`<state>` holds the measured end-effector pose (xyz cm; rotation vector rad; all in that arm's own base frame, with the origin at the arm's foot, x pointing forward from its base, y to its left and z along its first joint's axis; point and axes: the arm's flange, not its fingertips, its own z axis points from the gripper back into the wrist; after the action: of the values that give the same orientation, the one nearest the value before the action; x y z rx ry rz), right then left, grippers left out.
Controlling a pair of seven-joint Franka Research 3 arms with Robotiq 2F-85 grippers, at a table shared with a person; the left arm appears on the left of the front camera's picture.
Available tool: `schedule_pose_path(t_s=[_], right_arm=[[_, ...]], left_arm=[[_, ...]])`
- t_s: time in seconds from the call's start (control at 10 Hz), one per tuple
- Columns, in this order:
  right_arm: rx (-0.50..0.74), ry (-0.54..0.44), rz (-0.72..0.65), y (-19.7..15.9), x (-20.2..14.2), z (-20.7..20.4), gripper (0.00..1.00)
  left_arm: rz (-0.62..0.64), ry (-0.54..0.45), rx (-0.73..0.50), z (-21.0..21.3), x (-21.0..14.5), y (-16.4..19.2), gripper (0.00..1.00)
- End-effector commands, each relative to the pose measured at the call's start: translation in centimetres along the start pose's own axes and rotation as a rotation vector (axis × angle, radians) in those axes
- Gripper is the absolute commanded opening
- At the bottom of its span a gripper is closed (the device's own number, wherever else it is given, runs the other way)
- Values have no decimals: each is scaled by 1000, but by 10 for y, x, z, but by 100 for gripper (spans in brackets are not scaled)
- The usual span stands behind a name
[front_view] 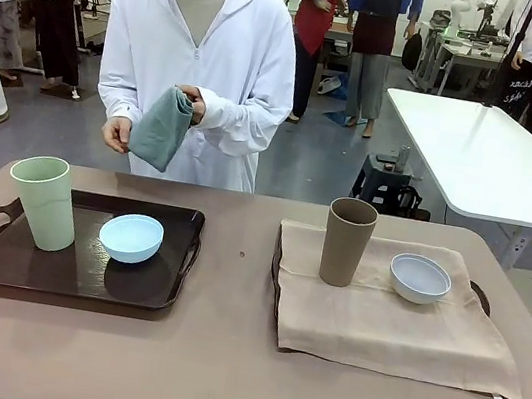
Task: Set up a tray with a mat and arrange the tableware.
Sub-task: Pick up the Picnic Bowl and Reusable plastic cup from the Handle tray in front of the human's position and hold them in the air.
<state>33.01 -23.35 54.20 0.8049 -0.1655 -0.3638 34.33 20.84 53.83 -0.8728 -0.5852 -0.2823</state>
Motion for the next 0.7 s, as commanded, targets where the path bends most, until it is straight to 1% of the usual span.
schedule_pose_path(t_s=[0.0, 0.2, 0.3, 0.4, 0.6], right_arm=[[-152, 35, 37, 57, -2, -19, 86], [-278, 33, 102, 123, -14, -47, 86], [-319, 27, 127, 153, -20, -57, 86], [-354, 21, 156, 183, -29, -68, 86], [-436, 14, 179, 228, -39, -97, 86]], left_arm=[[-162, 31, 83, 4, 11, -18, 100], [-332, 127, 129, 1, 28, -41, 100], [-407, 176, 146, -5, 34, -51, 100], [-471, 218, 175, -15, 38, -59, 100], [-635, 354, 230, -46, 41, -74, 100]])
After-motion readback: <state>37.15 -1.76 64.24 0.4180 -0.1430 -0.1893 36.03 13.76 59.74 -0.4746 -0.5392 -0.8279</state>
